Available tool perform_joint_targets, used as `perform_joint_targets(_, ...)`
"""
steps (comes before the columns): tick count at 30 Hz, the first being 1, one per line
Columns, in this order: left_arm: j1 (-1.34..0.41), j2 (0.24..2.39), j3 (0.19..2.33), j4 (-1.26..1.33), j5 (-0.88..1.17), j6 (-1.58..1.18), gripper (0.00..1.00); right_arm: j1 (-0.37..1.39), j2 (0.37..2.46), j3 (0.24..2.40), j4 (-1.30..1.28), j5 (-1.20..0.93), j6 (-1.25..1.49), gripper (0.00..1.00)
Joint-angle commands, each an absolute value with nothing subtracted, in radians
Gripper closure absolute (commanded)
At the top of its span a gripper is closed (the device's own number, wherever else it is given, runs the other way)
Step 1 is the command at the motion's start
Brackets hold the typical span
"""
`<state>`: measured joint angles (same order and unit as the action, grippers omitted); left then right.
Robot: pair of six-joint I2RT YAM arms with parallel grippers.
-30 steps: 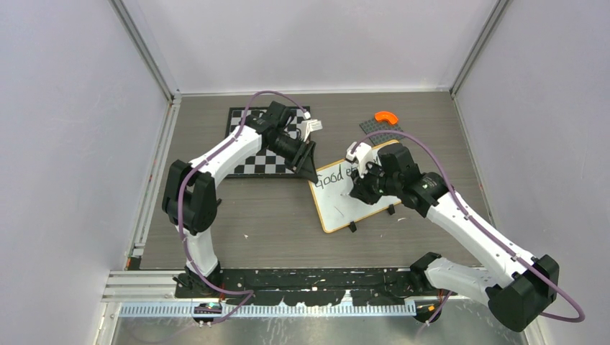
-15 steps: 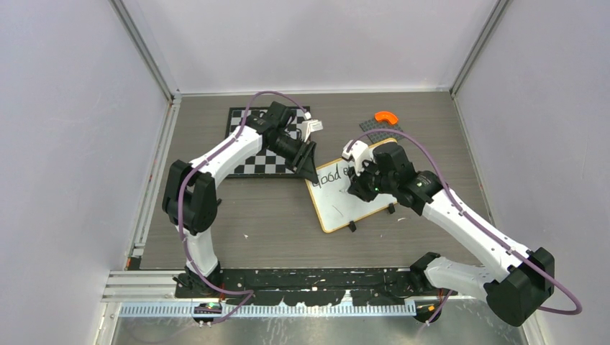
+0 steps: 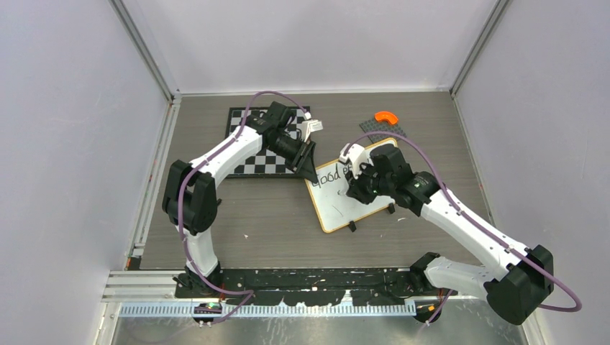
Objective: Write a sentence on the whiteboard
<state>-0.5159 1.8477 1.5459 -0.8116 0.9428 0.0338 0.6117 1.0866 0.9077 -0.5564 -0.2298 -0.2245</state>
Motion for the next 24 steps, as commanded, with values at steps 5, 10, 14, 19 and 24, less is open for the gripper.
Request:
perform_joint_targets(5,-0.52,1.835,1.546,-0.799,0.945,0.041,0.76,0.62,1.067,0.879,-0.583,-0.216,-0.271,1.0)
perform_joint_targets(10,-0.521,1.839,1.545,-0.801,0.945,0.043,0.77,0.63,1.072,0.859,-0.603,-0.229,-0.29,1.0)
perform_joint_targets(14,-0.521,1.838,1.545,-0.801,0.943,0.044,0.77,0.645,1.095,0.856,-0.619,-0.238,-0.305,1.0)
perform_joint_targets(19,-0.523,1.835,1.546,-0.802,0.941,0.046,0.77,0.672,1.107,0.874,-0.629,-0.258,-0.313,1.0)
perform_joint_targets(24,-0.522,1.833,1.548,-0.806,0.94,0.045,0.77,0.674,1.074,0.902,-0.635,-0.334,-0.287,1.0)
